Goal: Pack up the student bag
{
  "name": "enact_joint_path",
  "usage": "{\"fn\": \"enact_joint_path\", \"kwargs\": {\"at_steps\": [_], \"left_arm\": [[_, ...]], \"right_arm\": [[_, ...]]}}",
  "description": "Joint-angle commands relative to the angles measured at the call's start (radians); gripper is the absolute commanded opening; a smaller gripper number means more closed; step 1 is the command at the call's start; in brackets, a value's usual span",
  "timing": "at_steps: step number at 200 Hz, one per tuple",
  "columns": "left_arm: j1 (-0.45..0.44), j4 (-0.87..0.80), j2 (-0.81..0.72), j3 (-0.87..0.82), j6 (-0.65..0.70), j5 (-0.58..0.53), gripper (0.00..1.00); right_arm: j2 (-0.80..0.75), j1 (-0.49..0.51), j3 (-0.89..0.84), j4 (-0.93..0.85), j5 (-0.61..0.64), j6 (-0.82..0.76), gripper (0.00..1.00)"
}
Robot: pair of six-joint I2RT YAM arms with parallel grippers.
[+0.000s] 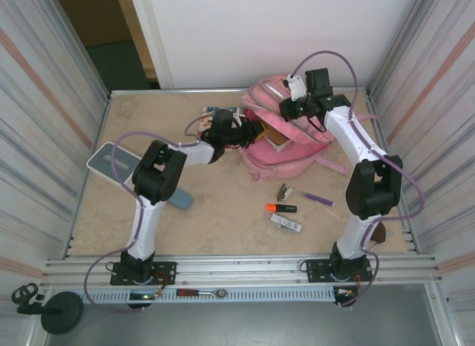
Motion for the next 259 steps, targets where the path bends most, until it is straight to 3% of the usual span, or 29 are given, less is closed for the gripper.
{"fn": "enact_joint_path", "kwargs": {"at_steps": [1, 30, 74, 116, 166, 188, 204, 236, 259], "left_arm": [[0.009, 0.122, -0.106, -0.045, 0.011, -0.03, 0.0], [0.023, 0.158, -0.188, -0.104, 0.005, -0.015, 0.0], [0.028, 0.244, -0.168, -0.09, -0.076, 0.016, 0.0], [0.018, 0.154, -0.127, -0.027, -0.034, -0.05, 0.0], [-0.035, -0.009, 0.048, 0.159, 0.024, -0.168, 0.0], [-0.053, -0.107, 0.106, 0.236, 0.062, -0.19, 0.14], [-0.048, -0.155, 0.093, 0.221, 0.104, -0.186, 0.33], [-0.027, -0.145, -0.066, 0.011, 0.21, -0.16, 0.56], [-0.001, -0.115, -0.242, -0.198, 0.273, -0.112, 0.63]], "right_arm": [[-0.027, 0.004, 0.034, 0.059, -0.067, -0.024, 0.0], [-0.033, 0.0, 0.025, 0.056, -0.066, -0.04, 0.0], [-0.024, -0.001, 0.024, 0.053, -0.077, -0.043, 0.0], [-0.019, 0.003, 0.023, 0.063, -0.137, -0.024, 0.0], [-0.008, 0.004, 0.033, 0.072, -0.216, 0.0, 0.0], [-0.003, 0.003, 0.025, 0.07, -0.199, 0.001, 0.0], [0.002, 0.001, 0.016, 0.064, -0.168, -0.005, 0.0], [0.015, -0.021, -0.024, 0.088, -0.14, 0.021, 0.0], [0.041, -0.048, -0.036, 0.09, -0.143, 0.025, 0.0]]}}
